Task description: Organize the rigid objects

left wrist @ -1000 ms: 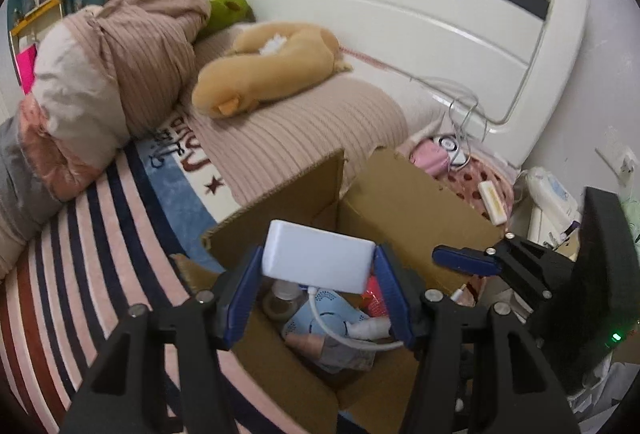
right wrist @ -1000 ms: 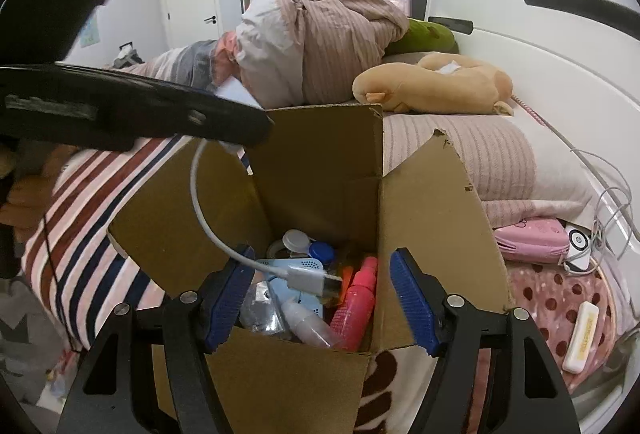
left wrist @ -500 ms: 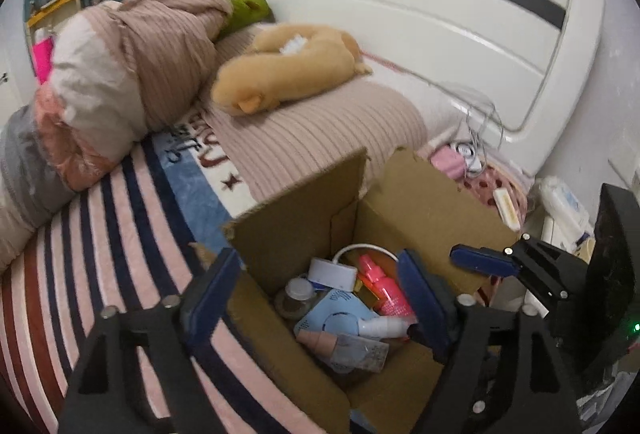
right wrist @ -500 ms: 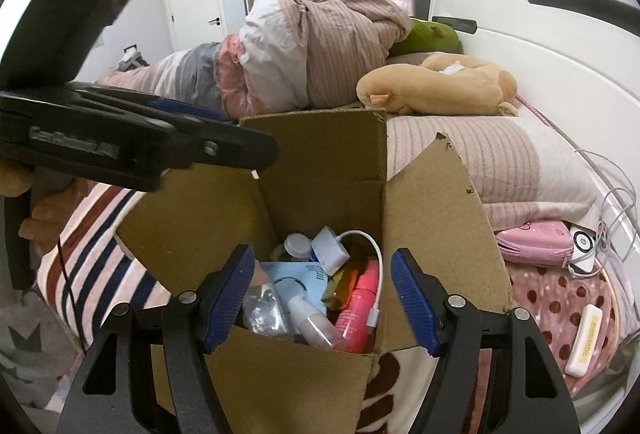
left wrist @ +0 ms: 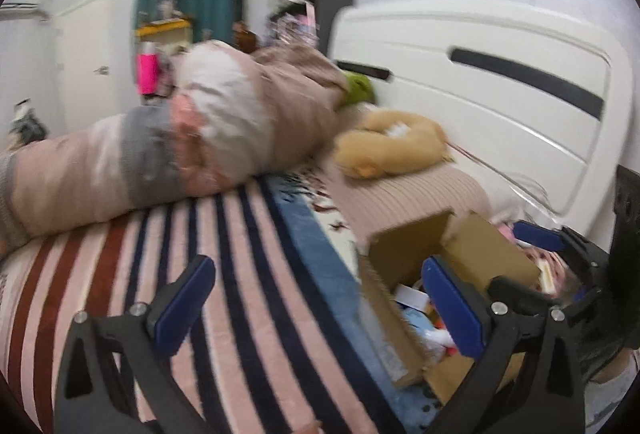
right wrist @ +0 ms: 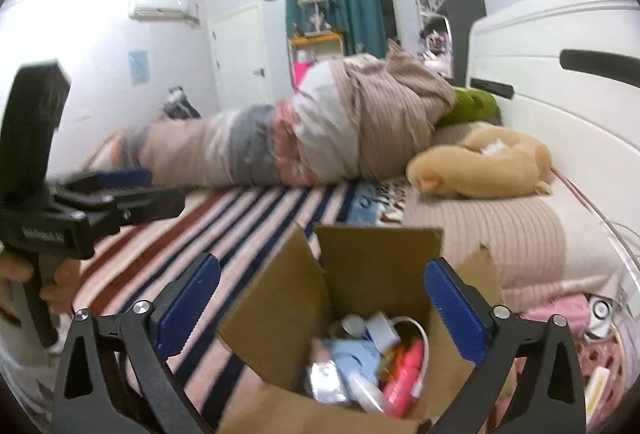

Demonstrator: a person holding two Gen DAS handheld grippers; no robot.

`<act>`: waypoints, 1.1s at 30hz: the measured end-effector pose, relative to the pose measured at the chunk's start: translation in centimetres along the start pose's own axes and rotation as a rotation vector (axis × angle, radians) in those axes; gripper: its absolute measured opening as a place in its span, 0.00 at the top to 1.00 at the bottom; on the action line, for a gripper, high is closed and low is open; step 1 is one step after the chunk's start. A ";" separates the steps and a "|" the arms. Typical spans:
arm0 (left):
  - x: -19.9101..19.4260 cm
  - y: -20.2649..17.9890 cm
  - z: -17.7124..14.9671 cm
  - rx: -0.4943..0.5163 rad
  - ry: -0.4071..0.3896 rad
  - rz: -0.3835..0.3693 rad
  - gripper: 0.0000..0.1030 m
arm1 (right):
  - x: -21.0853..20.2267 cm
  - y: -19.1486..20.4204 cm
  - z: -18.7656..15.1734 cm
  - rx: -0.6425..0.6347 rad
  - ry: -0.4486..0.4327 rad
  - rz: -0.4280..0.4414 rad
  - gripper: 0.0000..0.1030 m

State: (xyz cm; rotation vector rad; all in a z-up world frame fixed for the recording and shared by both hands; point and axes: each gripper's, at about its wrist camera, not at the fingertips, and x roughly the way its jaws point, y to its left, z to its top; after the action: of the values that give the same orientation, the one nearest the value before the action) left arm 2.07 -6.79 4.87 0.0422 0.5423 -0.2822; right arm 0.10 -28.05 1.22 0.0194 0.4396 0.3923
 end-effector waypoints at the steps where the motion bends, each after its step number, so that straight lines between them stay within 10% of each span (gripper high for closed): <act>1: -0.4 0.5 -0.2 -0.014 -0.013 0.022 0.01 | 0.0 0.1 0.2 -0.002 -0.007 0.009 0.00; 33: -2.2 1.5 -2.6 -0.081 -0.024 0.109 0.01 | -0.8 0.3 -0.6 0.013 -0.018 0.053 0.00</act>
State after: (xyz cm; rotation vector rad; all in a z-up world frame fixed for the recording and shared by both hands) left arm -0.63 -4.51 3.73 -0.0100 0.5251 -0.1538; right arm -0.93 -28.16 1.04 0.0476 0.4249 0.4413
